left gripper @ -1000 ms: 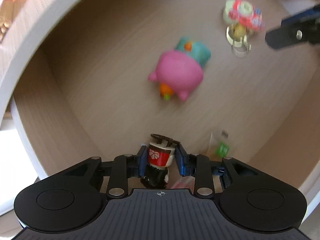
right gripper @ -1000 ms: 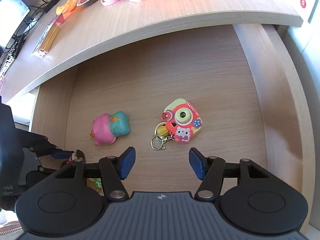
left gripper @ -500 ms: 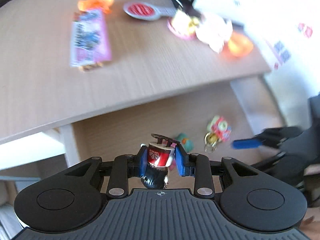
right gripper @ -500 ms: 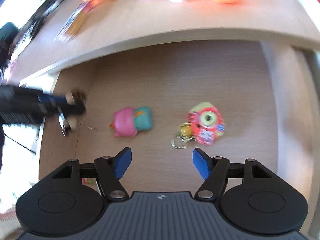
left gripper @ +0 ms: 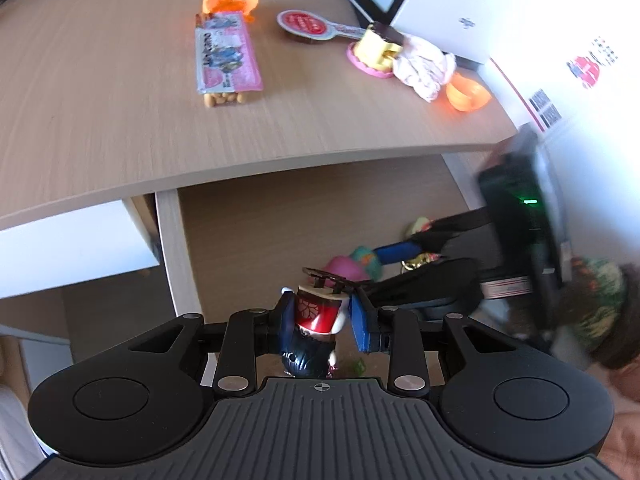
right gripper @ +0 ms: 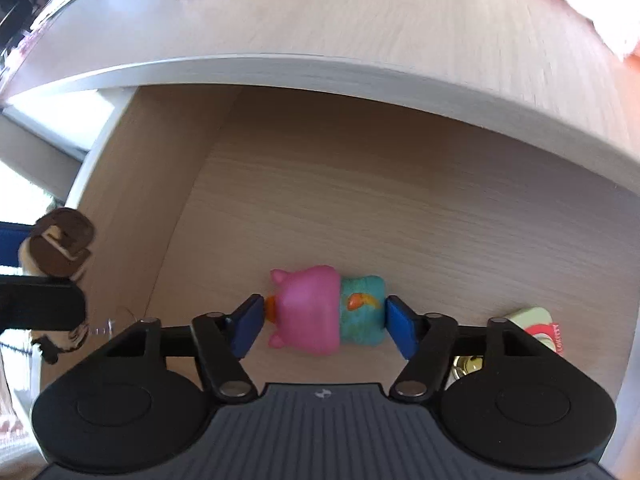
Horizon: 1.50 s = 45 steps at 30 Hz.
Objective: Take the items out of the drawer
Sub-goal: 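Lift the figure out with the left tool while the right tool grasps the pink-and-teal toy, then place the figure on the desk with the left tool while the right tool places the pink-and-teal toy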
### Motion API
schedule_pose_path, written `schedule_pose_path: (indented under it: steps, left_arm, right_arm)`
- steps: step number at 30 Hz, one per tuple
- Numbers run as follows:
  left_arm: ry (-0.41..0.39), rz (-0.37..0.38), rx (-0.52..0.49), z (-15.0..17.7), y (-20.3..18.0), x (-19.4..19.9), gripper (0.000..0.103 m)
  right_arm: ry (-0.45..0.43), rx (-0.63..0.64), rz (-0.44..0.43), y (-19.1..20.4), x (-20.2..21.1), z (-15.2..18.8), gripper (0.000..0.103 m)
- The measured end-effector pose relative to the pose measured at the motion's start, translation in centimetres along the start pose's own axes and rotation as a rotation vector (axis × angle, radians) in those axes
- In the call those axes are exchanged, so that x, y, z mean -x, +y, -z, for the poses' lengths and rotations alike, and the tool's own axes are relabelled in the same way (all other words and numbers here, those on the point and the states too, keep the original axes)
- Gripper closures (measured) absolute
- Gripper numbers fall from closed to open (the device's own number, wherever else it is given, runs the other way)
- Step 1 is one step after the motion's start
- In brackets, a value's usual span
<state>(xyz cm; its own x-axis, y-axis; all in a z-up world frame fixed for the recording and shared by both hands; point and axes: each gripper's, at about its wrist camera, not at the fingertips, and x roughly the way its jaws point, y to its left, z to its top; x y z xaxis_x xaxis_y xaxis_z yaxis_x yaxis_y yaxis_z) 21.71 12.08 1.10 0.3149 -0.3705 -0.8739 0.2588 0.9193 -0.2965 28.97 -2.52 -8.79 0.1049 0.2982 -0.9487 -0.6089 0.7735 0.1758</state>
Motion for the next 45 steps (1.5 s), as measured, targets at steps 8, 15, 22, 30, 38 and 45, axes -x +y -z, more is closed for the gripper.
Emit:
schedule_pose_path:
  steps: [8, 15, 22, 30, 38, 45]
  left_arm:
    - [-0.274, 0.044, -0.036, -7.2, -2.3, 4.0, 0.070]
    - [-0.340, -0.019, -0.033, -16.1, -1.7, -2.0, 0.070]
    - [-0.285, -0.075, -0.085, -17.3, -0.9, -6.9, 0.065]
    - [-0.495, -0.035, -0.065, -17.3, -0.1, -0.9, 0.065]
    - [-0.517, 0.037, -0.115, -13.4, -1.6, 4.2, 0.065]
    - [-0.370, 0.169, -0.175, -8.6, -2.0, 4.0, 0.071]
  right_arm:
    - [-0.274, -0.079, 0.044, -3.2, 12.6, 1.7, 0.047]
    - [-0.471, -0.118, 0.120, -5.6, 17.6, -2.8, 0.047]
    - [-0.443, -0.042, 0.152, -4.2, 14.1, -6.0, 0.047]
    - [-0.396, 0.037, 0.206, -2.5, 9.0, -9.4, 0.047]
    - [-0.426, 0.075, 0.224, -2.1, 7.9, -10.8, 0.042]
    - [-0.454, 0.047, 0.215, -2.4, 9.7, -10.0, 0.037]
